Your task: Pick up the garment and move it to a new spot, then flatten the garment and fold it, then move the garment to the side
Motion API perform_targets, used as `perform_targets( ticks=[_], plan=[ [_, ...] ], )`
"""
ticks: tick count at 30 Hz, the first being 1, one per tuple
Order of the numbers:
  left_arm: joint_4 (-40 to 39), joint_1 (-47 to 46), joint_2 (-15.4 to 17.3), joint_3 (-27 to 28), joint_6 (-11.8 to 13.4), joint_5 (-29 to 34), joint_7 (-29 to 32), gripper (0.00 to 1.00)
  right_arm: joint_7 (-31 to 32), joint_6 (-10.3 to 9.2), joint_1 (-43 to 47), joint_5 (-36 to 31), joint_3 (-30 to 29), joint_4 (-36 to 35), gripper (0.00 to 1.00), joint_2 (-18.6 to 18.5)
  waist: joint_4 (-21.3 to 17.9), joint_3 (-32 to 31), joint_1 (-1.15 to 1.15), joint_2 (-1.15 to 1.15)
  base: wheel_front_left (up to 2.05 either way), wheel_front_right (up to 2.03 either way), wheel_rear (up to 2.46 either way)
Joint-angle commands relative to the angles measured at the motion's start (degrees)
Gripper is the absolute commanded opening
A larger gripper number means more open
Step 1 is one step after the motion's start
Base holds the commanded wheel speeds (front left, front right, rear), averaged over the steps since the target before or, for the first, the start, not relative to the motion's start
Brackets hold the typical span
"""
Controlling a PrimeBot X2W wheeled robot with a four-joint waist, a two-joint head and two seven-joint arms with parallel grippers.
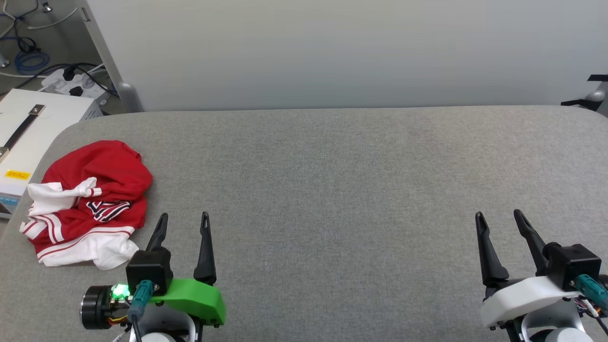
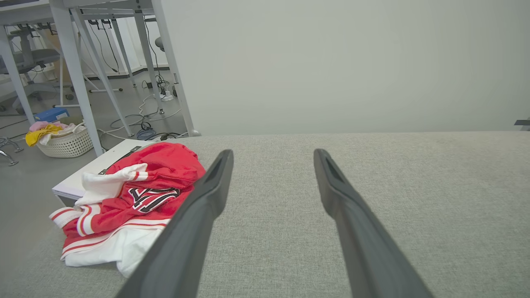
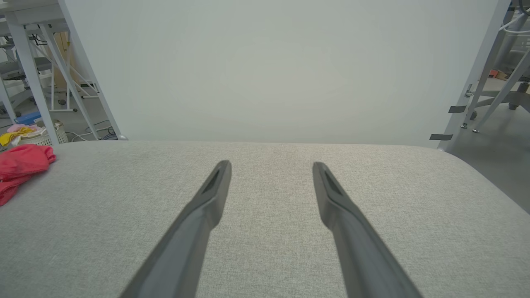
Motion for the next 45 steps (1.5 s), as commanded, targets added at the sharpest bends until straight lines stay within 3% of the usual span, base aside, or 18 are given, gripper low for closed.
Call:
perform_targets(
  ticks=[1,45],
  plan=[
    [-0.25,0.81,-0.09,-0.17,0.51,-0.37,-0.69,1.0,-0.75,-0.01,0.74,0.81,-0.15,-0.5,1.0,0.03,0.02,-0.07,0.0,0.0,0.0,0.0,0.0],
    [0.21,2.14,-0.18,-2.75,2.6,-0.94,-5.95,1.0,-5.94,-0.02,3.06,0.79,0.36,-2.44,1.0,0.06,0.7,-0.16,0.0,0.0,0.0,0.0,0.0]
  ],
)
